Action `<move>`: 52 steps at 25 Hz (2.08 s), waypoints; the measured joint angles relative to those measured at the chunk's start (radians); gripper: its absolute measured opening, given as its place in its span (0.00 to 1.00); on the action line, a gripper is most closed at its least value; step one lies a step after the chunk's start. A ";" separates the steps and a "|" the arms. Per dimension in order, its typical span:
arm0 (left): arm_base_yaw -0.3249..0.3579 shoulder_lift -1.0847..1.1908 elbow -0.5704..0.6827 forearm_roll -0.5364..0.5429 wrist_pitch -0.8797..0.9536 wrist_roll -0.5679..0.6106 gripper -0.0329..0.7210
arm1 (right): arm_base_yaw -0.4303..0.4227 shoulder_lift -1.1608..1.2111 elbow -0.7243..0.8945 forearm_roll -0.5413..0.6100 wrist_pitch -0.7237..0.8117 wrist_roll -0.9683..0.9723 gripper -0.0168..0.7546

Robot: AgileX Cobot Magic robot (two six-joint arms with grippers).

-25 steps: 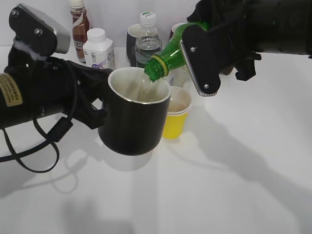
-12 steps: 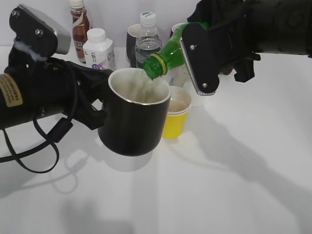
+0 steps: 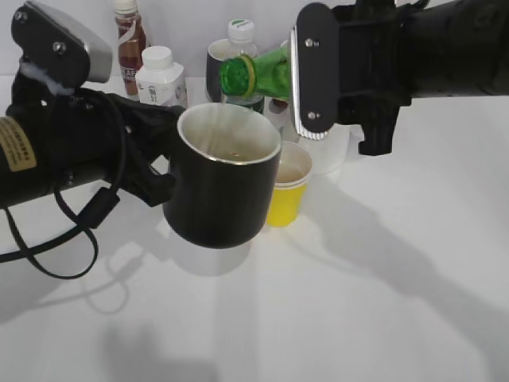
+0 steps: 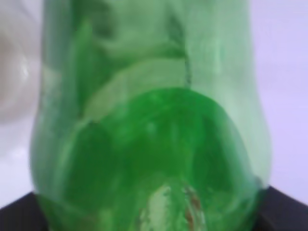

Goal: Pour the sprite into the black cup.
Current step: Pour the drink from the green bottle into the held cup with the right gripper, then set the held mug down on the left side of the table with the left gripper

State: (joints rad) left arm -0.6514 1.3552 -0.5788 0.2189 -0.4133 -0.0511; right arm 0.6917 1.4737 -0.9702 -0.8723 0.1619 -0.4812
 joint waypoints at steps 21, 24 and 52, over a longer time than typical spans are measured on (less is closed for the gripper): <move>0.357 0.179 0.055 -0.205 -0.445 0.086 0.10 | -0.321 -0.051 0.234 0.938 -0.544 0.351 0.57; 0.376 0.313 0.060 -0.212 -0.558 0.091 0.10 | -0.349 -0.050 0.329 0.765 -0.698 0.554 0.57; 0.384 0.543 0.150 -0.234 -0.797 0.078 0.10 | -0.354 -0.049 0.391 0.686 -0.796 0.632 0.57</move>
State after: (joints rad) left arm -0.2670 1.8980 -0.4285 -0.0154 -1.2102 0.0266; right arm 0.3377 1.4244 -0.5789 -0.1862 -0.6342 0.1507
